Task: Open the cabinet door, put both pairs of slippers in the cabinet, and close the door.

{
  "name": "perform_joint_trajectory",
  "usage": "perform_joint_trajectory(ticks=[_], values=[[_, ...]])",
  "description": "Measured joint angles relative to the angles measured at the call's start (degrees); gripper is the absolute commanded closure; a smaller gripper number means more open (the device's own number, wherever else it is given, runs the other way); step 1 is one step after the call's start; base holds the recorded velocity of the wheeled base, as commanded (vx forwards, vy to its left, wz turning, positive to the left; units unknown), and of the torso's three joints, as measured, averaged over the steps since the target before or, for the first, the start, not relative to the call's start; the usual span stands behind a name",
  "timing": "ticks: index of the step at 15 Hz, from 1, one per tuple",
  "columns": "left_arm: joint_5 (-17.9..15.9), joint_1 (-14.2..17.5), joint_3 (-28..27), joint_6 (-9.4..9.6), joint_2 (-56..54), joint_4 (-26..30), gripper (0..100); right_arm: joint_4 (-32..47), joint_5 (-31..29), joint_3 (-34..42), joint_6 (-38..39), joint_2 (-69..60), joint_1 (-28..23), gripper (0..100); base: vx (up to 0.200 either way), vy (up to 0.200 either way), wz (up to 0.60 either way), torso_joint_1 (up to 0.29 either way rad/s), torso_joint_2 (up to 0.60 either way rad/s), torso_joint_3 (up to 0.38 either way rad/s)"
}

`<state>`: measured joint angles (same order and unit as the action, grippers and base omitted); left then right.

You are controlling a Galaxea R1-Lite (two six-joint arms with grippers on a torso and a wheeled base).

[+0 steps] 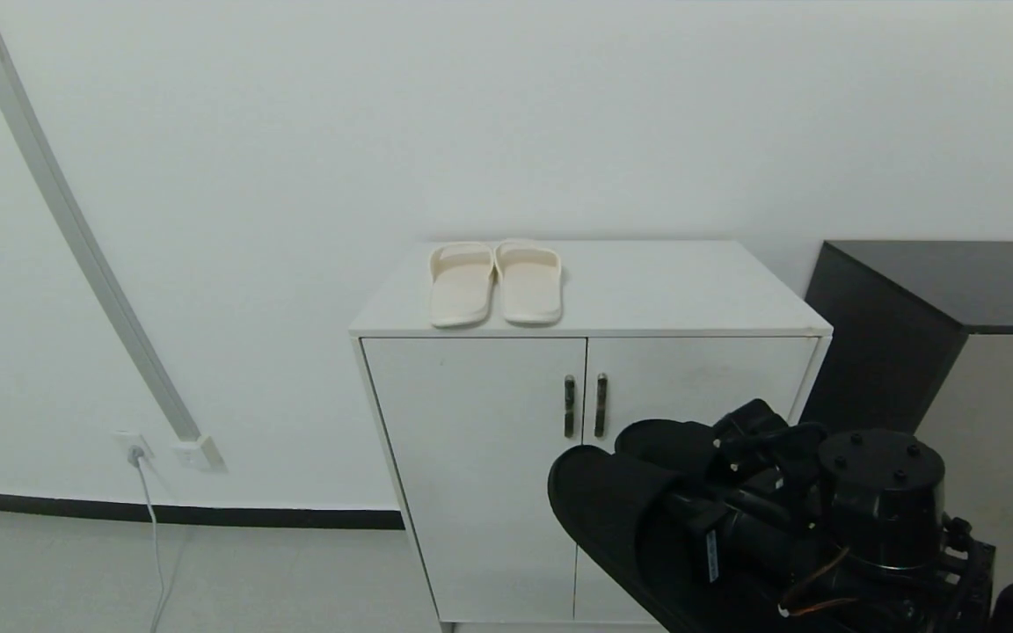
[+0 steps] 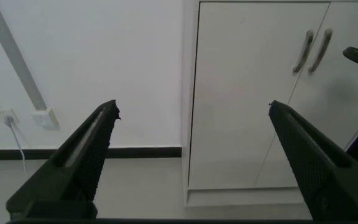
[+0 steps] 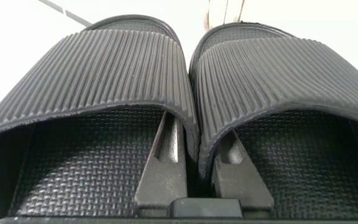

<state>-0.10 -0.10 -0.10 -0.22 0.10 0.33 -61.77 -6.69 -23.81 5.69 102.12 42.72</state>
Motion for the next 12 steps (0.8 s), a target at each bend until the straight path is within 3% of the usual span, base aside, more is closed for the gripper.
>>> perform_joint_trajectory(ticks=[12], values=[[0.0,0.0,0.0,-0.02,0.0,0.0,0,-1.4,0.0,1.6,-0.1,0.1,0.0,100,0.000,0.000,0.00,-0.149,0.49,0.334]])
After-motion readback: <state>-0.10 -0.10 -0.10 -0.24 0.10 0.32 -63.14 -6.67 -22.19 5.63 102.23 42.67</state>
